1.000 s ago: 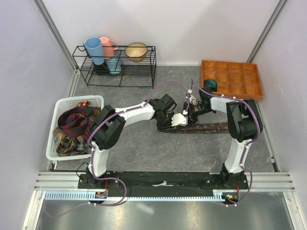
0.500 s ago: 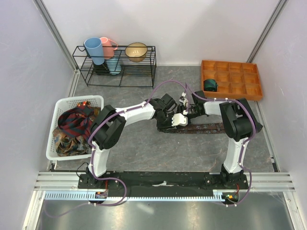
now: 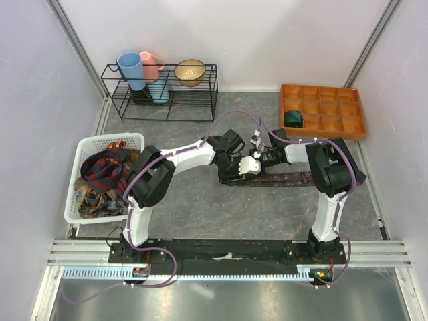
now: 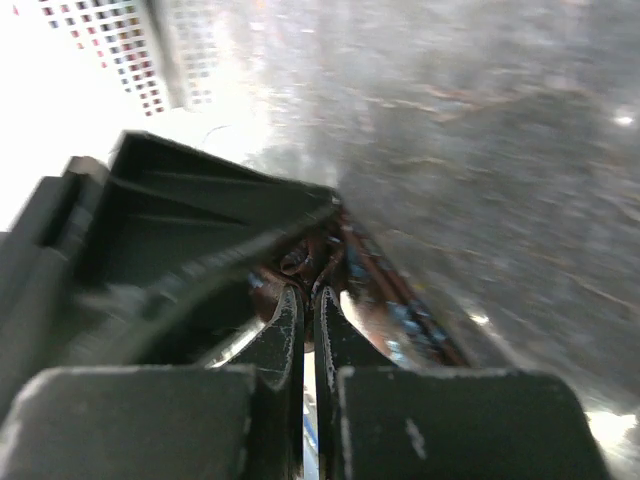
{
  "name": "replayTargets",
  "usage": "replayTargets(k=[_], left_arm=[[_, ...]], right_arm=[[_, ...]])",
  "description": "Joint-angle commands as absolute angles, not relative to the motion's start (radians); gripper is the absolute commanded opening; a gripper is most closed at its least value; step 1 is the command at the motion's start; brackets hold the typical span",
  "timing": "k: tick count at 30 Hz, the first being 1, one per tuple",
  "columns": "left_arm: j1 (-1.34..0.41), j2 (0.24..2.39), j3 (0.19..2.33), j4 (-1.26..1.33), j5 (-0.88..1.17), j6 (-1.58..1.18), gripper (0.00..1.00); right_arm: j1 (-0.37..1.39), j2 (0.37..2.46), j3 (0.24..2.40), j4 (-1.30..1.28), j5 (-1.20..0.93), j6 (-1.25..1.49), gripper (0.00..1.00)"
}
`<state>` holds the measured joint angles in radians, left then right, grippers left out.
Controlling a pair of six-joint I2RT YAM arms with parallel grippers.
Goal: Roll the ties
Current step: Roll the tie at the center of the board.
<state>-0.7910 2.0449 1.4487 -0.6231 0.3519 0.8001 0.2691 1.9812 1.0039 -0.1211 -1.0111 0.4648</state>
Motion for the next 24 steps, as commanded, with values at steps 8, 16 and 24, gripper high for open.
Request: replayTargets(k=[8, 16, 24], left_arm=[[-0.653, 1.85, 1.257, -0.321, 0.667, 0.618, 1.0], [-0.73, 1.917, 1.288, -0.293, 0.509, 0.713, 1.0], [-0.788, 2.023, 1.362, -0.331, 0.426, 0.758, 0.98]], right_arm=[[0.253, 2.036, 0.988, -0.186, -0.838, 0.311, 0.0], [0.245, 2.033, 0.994, -0.192, -0.827, 0.278, 0.0], [0.245, 2.003, 1.0, -0.166, -0.89, 0.301, 0.0]])
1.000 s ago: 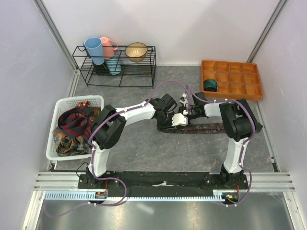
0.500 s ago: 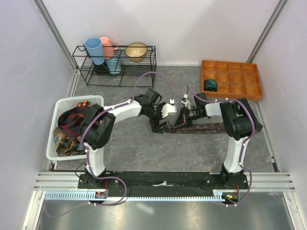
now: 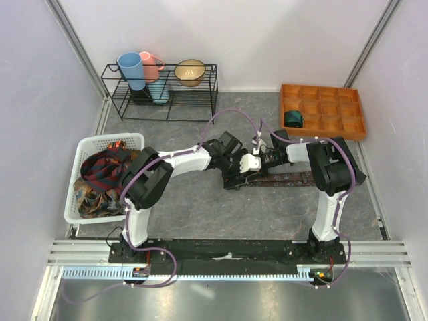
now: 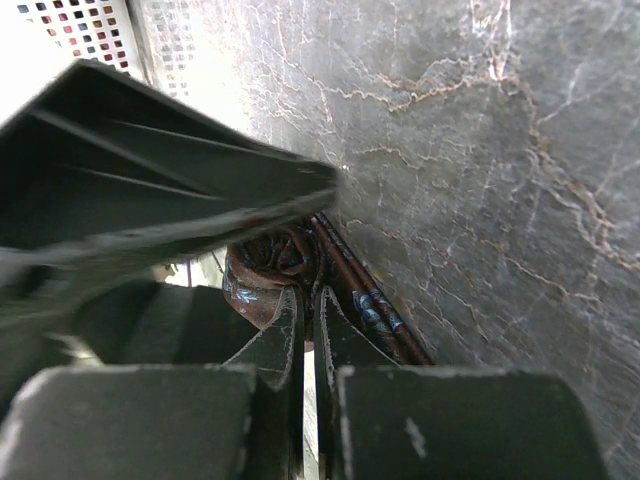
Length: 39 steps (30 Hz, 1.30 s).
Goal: Roll the ties
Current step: Roll the tie at the center of the board.
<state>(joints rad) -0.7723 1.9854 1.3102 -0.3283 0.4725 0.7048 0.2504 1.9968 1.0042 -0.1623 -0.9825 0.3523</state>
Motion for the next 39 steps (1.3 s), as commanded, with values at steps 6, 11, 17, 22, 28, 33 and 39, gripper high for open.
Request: replayTargets(k=[6, 11, 17, 22, 28, 33, 39], left_arm=[[-0.813, 2.056, 1.387, -0.396, 0.399, 0.784, 0.7], [-0.813, 2.045, 1.361, -0.416, 0.367, 0.781, 0.41], [-0.811, 1.996, 1.29, -0.423, 0.328, 0.779, 0.12], [-0.808, 1.985, 1.276, -0.426, 0.337, 0.776, 0.51], [-0.788, 1.953, 1.289, -0.411, 0.403, 0.75, 0.6], [-0.77, 1.942, 1.318, -0.407, 0.457, 0.729, 0.48], [-0.77, 1.977, 1.33, -0.425, 0.434, 0.742, 0.12]], right_arm=[[0.25, 1.965, 0.999, -0.13, -0.94, 0.345, 0.0], [0.262, 1.942, 1.011, -0.126, -0.974, 0.36, 0.0], [0.267, 1.962, 1.035, -0.129, -0.953, 0.368, 0.0], [0.267, 2.008, 1.051, -0.136, -0.931, 0.348, 0.0], [0.265, 2.043, 1.057, -0.172, -0.891, 0.292, 0.0], [0.267, 2.045, 1.051, -0.179, -0.876, 0.275, 0.0], [0.246, 1.985, 1.069, -0.216, -0.891, 0.226, 0.1]])
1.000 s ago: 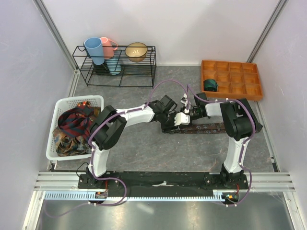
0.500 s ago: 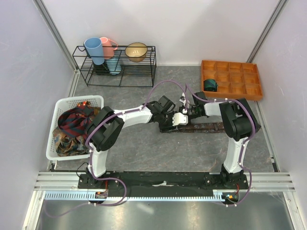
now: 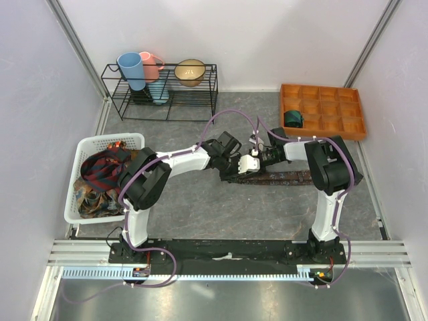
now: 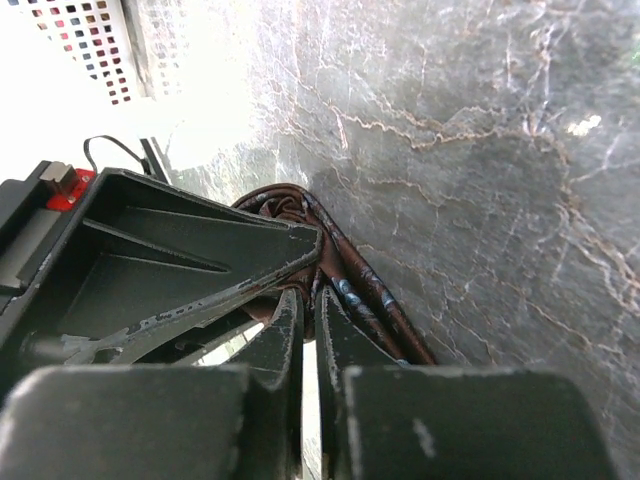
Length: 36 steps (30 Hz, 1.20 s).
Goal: Roll the ties
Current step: Roll the tie at the center of the board.
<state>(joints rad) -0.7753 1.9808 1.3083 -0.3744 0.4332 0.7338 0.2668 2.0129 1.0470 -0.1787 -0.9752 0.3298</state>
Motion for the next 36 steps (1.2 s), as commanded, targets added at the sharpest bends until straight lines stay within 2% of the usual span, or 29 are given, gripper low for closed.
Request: replayTargets(k=[1, 3, 6, 10, 14, 18, 20, 23, 24, 29, 34, 36], left_arm=[[-0.769, 1.986, 1.328, -0.426, 0.428, 0.742, 0.09], [-0.767, 1.999, 1.33, -0.443, 0.419, 0.745, 0.06], [-0.762, 2.013, 1.328, -0.451, 0.414, 0.752, 0.04], [-0.762, 2.022, 1.335, -0.463, 0.416, 0.758, 0.03], [-0.761, 2.028, 1.344, -0.474, 0.417, 0.759, 0.03], [-0.756, 2.039, 1.361, -0.494, 0.425, 0.767, 0.03], [-0.756, 2.043, 1.371, -0.509, 0.423, 0.77, 0.03], [-0.755, 2.048, 1.378, -0.515, 0.425, 0.772, 0.03], [-0.755, 2.048, 1.379, -0.517, 0.426, 0.772, 0.03], [-0.753, 2.056, 1.394, -0.525, 0.423, 0.773, 0.03], [-0.752, 2.057, 1.393, -0.526, 0.413, 0.77, 0.02], [-0.75, 2.054, 1.393, -0.526, 0.411, 0.769, 0.02]], right_arm=[[0.235, 1.968, 1.074, -0.253, -0.888, 0.2, 0.19], [0.193, 1.919, 1.097, -0.352, -0.887, 0.085, 0.33], [0.129, 1.875, 1.158, -0.545, -0.876, -0.146, 0.43], [0.091, 1.829, 1.207, -0.725, -0.795, -0.455, 0.5], [0.09, 1.764, 1.187, -0.767, -0.729, -0.671, 0.55], [0.092, 1.71, 1.109, -0.753, -0.654, -0.921, 0.66], [0.091, 1.674, 1.077, -0.738, -0.637, -1.053, 0.73], [0.109, 1.657, 1.04, -0.695, -0.614, -1.145, 0.94], [0.113, 1.658, 1.037, -0.683, -0.606, -1.16, 0.98], [0.121, 1.664, 0.982, -0.644, -0.56, -1.27, 0.98], [0.123, 1.664, 0.93, -0.588, -0.525, -1.335, 0.89], [0.123, 1.672, 0.931, -0.586, -0.514, -1.339, 0.81]])
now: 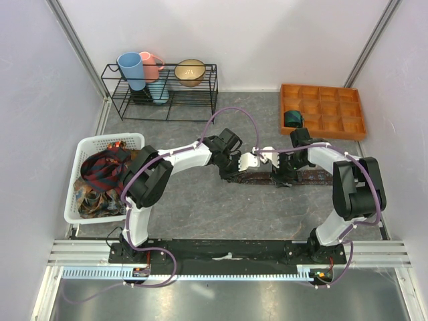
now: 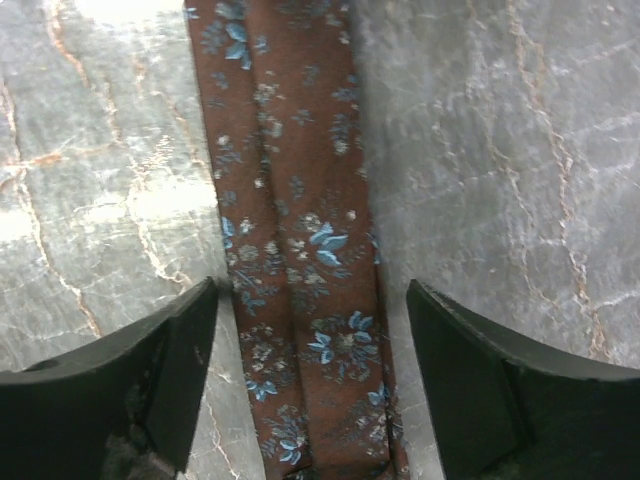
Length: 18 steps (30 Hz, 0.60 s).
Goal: Roll the ties
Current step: Roll the tie at the center of the board.
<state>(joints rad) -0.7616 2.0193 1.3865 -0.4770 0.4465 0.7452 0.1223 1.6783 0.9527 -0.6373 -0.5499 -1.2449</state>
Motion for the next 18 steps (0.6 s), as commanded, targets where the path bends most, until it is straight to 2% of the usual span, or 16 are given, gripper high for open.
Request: replayTargets(k=[1, 4, 8, 13, 15, 16, 18], left_arm=[[-0.749, 2.054, 1.394, -0.528, 0.41, 0.769, 0.02], [-0.746, 2.054, 1.399, -0.526, 0.399, 0.765, 0.02], [-0.744, 2.057, 1.399, -0.528, 0.396, 0.762, 0.03], [-0.744, 2.054, 1.399, -0.528, 0.394, 0.762, 0.03], [-0.744, 2.056, 1.397, -0.528, 0.396, 0.761, 0.03], [-0.744, 2.054, 1.399, -0.526, 0.396, 0.762, 0.03], [-0.744, 2.049, 1.393, -0.528, 0.394, 0.761, 0.03]], right_arm=[[0.123, 1.677, 0.933, -0.586, -0.511, -1.336, 0.79], [0.123, 1.668, 0.928, -0.581, -0.506, -1.344, 0.69], [0.13, 1.648, 0.89, -0.565, -0.486, -1.354, 0.49], [0.135, 1.618, 0.835, -0.502, -0.44, -1.345, 0.38], [0.137, 1.603, 0.816, -0.473, -0.414, -1.33, 0.39], [0.138, 1.601, 0.805, -0.447, -0.407, -1.319, 0.52], [0.135, 1.601, 0.816, -0.443, -0.391, -1.266, 0.68]])
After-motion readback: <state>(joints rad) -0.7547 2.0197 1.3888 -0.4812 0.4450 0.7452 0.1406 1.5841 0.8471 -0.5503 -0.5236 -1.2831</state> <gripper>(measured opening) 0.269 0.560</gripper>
